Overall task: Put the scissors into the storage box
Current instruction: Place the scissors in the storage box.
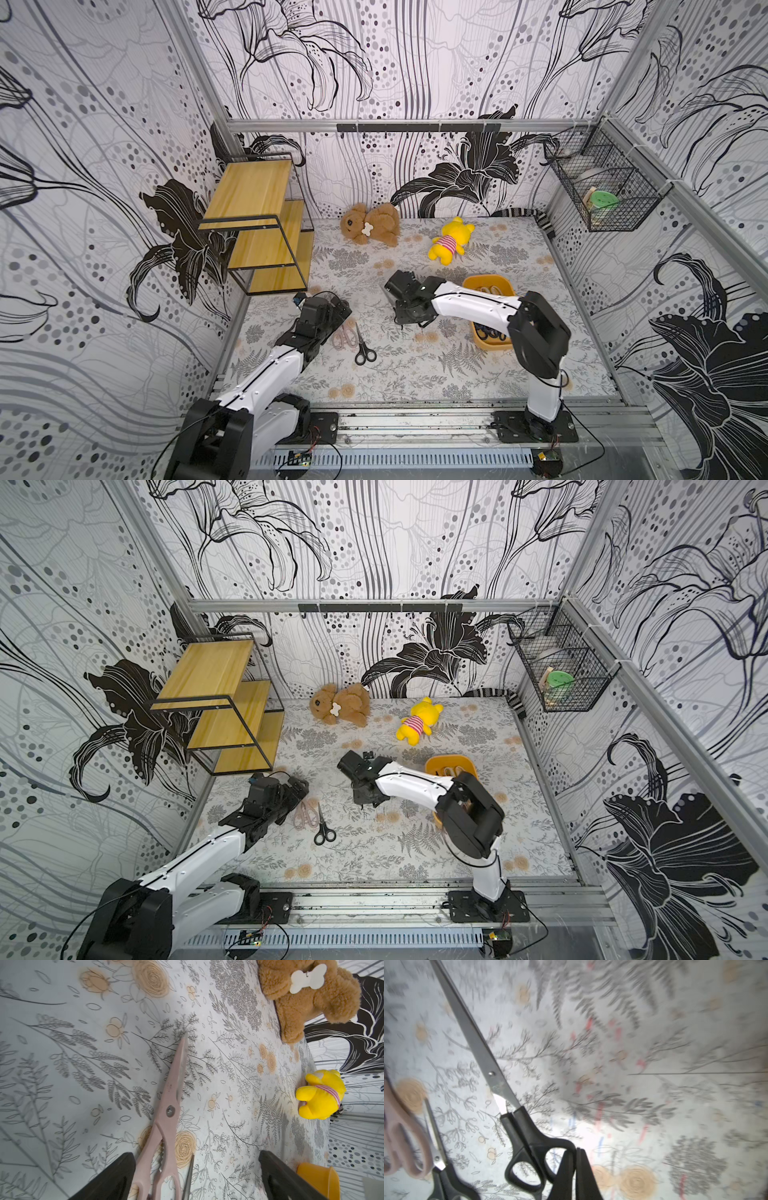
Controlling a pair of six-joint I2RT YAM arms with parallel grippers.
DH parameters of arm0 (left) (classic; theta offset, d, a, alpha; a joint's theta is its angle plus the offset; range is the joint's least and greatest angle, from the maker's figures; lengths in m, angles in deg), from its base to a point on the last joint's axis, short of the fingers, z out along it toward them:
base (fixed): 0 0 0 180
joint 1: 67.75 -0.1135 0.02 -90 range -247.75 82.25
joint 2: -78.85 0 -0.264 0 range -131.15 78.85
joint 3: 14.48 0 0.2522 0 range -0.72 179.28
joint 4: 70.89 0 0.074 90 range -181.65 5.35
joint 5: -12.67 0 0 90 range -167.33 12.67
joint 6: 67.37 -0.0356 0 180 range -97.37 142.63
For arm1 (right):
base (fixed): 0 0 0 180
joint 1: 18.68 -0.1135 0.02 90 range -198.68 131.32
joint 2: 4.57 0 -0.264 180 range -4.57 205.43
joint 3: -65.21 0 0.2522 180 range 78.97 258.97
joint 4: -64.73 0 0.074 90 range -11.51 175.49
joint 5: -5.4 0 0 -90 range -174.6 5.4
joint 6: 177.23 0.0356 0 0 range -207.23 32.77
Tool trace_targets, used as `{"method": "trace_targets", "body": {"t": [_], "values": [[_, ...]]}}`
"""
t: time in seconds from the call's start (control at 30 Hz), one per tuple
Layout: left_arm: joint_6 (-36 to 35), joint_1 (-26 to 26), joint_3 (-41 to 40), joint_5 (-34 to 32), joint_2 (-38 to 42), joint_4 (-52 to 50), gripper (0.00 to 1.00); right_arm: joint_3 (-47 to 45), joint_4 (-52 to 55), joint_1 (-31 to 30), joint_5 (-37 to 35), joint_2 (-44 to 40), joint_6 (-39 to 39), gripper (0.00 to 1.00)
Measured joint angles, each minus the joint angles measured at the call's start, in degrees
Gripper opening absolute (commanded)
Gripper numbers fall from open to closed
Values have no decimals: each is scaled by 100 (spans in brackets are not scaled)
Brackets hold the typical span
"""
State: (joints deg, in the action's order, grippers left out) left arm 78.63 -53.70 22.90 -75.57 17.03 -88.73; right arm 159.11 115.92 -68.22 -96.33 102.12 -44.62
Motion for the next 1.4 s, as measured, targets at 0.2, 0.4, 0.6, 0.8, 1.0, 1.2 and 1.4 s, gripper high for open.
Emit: {"method": "trace_targets", "body": {"t": [0.2, 0.4, 0.6, 0.8, 1.0, 1.2, 1.4], "values": [[-208, 149, 304, 490, -474, 205, 98, -975, -57, 1036, -409, -1384, -59, 0], [-542, 809, 839, 586, -962, 179, 98, -2041, 79, 2343, -619, -2656, -376, 0], [-664, 1213, 1174, 529, -1285, 157, 98, -2691, 216, 3097, -623, -2990, -778, 0], [-682, 1257, 1228, 382, -1322, 26, 98, -3237, 238, 3152, -374, -3005, -820, 0], [-688, 1257, 1228, 269, -1322, -17, 98, -3639, 208, 3152, -146, -3108, -815, 0], [-688, 1259, 1231, 227, -1322, -50, 98, -3633, 153, 3152, -136, -3036, -826, 19], [-824, 1259, 1252, 107, -1244, -490, 98, -3285, 304, 3152, -289, -3005, -909, 36]]}}
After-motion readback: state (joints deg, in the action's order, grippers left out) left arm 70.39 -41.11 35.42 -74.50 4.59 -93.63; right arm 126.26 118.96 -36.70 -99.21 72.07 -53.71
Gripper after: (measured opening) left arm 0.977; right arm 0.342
